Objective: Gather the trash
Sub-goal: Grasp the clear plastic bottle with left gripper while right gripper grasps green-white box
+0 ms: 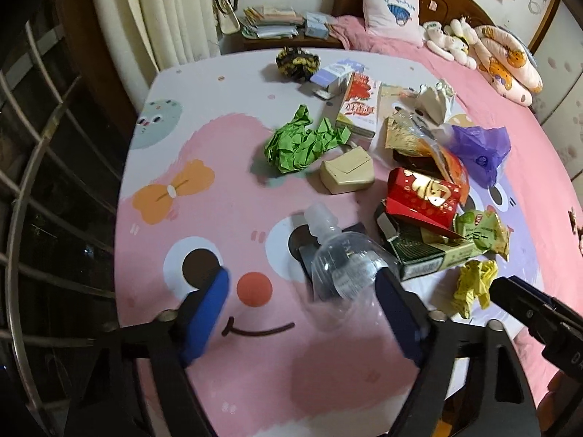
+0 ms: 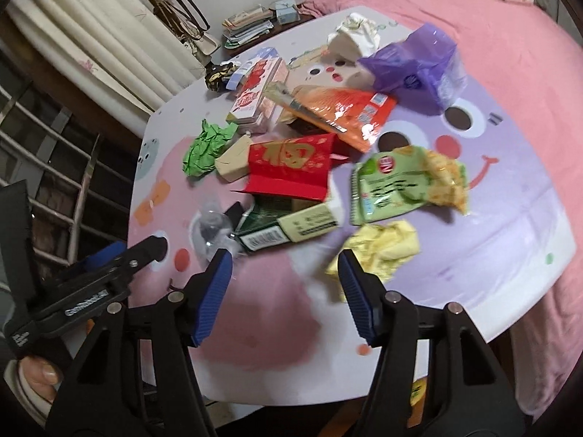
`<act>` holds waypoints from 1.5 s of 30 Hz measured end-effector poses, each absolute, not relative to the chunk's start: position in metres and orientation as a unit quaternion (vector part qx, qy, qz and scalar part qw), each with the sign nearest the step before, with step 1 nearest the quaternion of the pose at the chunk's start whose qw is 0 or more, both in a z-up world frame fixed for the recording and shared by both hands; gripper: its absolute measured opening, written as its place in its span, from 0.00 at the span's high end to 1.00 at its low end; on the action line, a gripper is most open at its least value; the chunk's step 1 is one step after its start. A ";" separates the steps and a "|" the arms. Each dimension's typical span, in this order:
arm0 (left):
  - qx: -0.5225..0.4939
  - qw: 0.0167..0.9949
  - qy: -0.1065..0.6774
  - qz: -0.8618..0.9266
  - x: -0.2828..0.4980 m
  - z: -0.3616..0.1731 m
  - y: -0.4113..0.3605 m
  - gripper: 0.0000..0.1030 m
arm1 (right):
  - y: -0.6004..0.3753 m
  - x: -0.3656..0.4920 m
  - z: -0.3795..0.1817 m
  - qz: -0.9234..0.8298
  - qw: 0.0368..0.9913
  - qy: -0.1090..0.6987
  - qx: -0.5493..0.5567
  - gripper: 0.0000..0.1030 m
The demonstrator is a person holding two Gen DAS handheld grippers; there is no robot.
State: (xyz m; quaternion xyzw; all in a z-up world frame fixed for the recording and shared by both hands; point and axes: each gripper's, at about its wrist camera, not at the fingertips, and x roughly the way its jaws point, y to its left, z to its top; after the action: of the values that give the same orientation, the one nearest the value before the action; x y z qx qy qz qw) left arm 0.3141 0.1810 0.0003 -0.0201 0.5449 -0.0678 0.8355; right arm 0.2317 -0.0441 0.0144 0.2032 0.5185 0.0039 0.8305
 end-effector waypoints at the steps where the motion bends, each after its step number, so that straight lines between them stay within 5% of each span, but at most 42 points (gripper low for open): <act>1: -0.022 0.833 0.549 -0.071 0.318 -0.003 0.182 0.24 | -0.042 0.236 0.011 0.003 0.825 0.522 0.214 0.44; 17: -0.050 0.801 0.584 -0.118 0.344 -0.031 0.183 0.24 | -0.053 0.288 -0.064 -0.074 0.749 0.554 0.357 0.44; 24: -0.069 0.777 0.611 -0.136 0.354 -0.042 0.174 0.24 | -0.057 0.294 -0.072 -0.074 0.751 0.551 0.357 0.71; 45: -0.052 0.738 0.661 -0.127 0.383 -0.061 0.130 0.23 | -0.053 0.288 -0.047 -0.080 0.797 0.531 0.276 0.78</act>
State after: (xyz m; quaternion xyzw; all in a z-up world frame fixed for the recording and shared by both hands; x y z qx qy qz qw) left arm 0.3828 0.1295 -0.0612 -0.0520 0.6606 -0.1273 0.7380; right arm 0.2876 -0.0535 -0.0475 0.2761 0.5308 -0.0804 0.7972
